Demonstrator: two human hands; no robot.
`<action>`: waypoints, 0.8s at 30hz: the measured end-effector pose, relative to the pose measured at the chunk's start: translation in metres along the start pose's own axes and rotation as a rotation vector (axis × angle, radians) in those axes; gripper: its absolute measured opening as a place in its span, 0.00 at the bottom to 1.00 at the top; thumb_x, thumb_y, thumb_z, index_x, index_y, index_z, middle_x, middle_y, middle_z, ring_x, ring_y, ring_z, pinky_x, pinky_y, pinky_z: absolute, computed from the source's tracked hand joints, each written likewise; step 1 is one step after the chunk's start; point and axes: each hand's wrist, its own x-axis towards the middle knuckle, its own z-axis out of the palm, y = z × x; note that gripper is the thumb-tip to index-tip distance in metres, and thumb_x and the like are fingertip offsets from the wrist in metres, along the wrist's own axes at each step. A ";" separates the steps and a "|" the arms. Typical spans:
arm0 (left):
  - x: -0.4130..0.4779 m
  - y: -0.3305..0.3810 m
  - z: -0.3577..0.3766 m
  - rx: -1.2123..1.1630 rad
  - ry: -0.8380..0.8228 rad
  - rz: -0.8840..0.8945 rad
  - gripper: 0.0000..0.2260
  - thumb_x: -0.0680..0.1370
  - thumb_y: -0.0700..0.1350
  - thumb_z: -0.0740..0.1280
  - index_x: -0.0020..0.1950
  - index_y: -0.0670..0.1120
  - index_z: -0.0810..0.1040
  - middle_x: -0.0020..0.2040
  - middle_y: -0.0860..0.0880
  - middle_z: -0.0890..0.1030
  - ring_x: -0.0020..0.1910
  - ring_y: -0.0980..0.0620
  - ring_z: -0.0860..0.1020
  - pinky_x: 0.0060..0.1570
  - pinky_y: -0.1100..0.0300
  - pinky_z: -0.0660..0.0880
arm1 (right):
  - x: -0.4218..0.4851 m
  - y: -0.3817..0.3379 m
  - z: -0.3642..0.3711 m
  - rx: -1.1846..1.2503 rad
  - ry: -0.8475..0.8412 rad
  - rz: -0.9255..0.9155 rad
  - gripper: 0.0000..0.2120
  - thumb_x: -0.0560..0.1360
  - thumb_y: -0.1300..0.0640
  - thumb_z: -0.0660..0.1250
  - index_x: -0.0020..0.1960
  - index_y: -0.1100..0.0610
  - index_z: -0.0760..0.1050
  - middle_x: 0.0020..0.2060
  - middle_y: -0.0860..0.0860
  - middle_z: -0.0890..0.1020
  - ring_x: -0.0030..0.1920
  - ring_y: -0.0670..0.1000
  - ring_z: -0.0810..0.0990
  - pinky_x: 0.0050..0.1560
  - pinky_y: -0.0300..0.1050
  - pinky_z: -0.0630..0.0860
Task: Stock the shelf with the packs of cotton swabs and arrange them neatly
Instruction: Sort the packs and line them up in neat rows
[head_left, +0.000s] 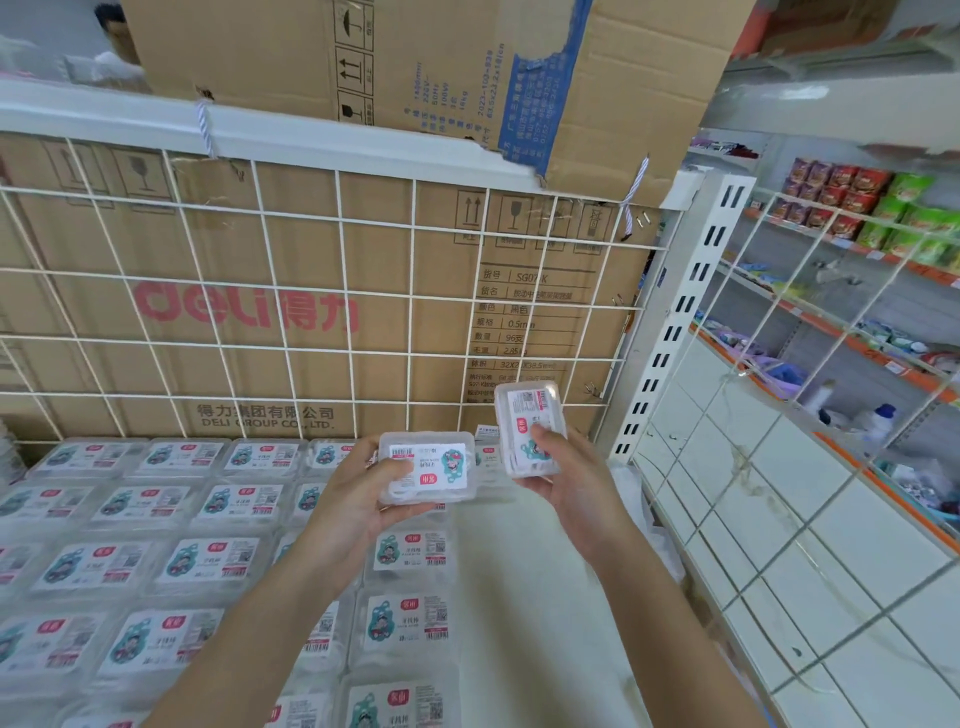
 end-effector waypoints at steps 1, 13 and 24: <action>-0.001 0.000 0.000 -0.003 -0.003 0.001 0.10 0.78 0.35 0.62 0.59 0.40 0.73 0.52 0.42 0.83 0.53 0.45 0.81 0.43 0.57 0.81 | -0.002 0.002 0.002 -0.020 0.024 -0.013 0.16 0.68 0.55 0.71 0.55 0.53 0.77 0.53 0.56 0.82 0.49 0.51 0.82 0.44 0.42 0.75; -0.010 -0.002 0.006 -0.072 0.053 -0.023 0.08 0.79 0.35 0.59 0.54 0.44 0.73 0.52 0.42 0.82 0.52 0.44 0.81 0.47 0.50 0.81 | -0.016 0.021 0.027 0.129 -0.042 -0.205 0.28 0.62 0.62 0.72 0.61 0.54 0.70 0.49 0.51 0.81 0.54 0.52 0.79 0.52 0.47 0.77; -0.015 0.005 -0.001 0.086 0.139 0.108 0.07 0.79 0.40 0.63 0.56 0.42 0.74 0.47 0.44 0.83 0.44 0.51 0.82 0.42 0.57 0.81 | -0.020 0.029 0.031 0.074 -0.048 -0.152 0.34 0.53 0.47 0.82 0.55 0.54 0.75 0.50 0.53 0.81 0.52 0.54 0.81 0.51 0.49 0.76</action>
